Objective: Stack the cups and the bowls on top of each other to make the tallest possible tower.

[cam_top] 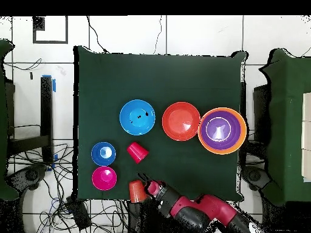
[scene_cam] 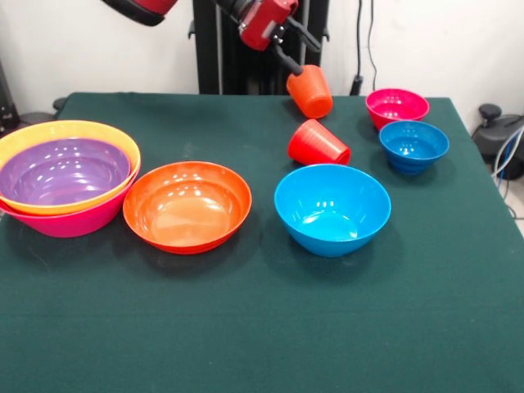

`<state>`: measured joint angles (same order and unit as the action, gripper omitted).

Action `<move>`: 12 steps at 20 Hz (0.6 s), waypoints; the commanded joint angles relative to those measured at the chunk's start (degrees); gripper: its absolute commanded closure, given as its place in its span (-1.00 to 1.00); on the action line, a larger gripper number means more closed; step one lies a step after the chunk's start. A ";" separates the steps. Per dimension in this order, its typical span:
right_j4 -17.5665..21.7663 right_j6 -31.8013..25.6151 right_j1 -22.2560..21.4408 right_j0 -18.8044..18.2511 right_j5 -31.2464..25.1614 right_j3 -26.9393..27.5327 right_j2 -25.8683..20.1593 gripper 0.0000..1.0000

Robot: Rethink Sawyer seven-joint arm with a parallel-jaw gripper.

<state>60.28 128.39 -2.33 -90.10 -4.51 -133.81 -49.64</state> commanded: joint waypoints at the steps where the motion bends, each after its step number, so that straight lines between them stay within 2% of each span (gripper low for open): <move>1: 6.98 -6.42 -0.08 5.02 -1.07 9.44 -1.47 -1.00; 8: 9.65 -3.13 -1.13 7.58 2.79 11.00 -0.17 -1.00; 12: 11.08 -0.62 -2.35 10.35 7.16 12.57 2.09 -1.00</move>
<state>65.34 128.39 -4.91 -84.99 -1.70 -130.31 -49.38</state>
